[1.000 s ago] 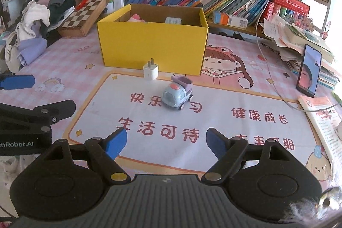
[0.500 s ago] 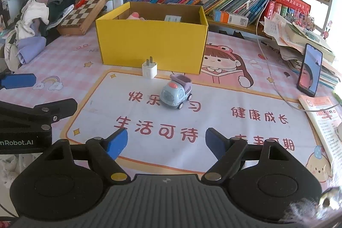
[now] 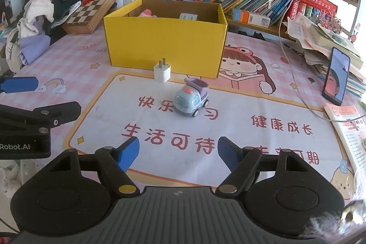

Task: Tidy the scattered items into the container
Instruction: 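Move the left tool toward the white plug charger while the right tool approaches the blue toy car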

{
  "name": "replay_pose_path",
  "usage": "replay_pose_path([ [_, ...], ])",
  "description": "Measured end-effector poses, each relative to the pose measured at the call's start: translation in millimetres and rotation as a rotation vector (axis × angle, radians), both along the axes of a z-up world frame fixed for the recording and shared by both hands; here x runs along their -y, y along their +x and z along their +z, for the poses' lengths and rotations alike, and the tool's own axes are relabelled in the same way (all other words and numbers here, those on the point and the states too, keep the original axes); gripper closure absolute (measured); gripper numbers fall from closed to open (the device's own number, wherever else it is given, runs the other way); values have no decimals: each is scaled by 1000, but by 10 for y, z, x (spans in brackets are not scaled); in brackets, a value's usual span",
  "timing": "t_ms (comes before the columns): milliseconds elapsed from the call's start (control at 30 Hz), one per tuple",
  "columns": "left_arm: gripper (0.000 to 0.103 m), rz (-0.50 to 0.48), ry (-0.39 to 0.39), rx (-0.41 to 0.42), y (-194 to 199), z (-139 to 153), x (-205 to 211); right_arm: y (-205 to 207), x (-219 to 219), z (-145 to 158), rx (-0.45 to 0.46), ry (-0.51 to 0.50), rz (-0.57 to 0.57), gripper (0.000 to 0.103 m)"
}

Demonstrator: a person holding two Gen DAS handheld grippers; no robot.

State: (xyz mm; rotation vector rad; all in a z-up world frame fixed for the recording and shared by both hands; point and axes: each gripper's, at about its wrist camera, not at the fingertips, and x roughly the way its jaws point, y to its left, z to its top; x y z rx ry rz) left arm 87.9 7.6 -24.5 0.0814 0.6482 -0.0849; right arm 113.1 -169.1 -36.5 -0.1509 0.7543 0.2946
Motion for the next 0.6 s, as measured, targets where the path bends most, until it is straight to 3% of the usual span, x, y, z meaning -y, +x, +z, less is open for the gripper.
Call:
replay_pose_path([
  [600,9,6,-8,-23,143,-59,-28,189,-28,1,-18,-7,13,29],
])
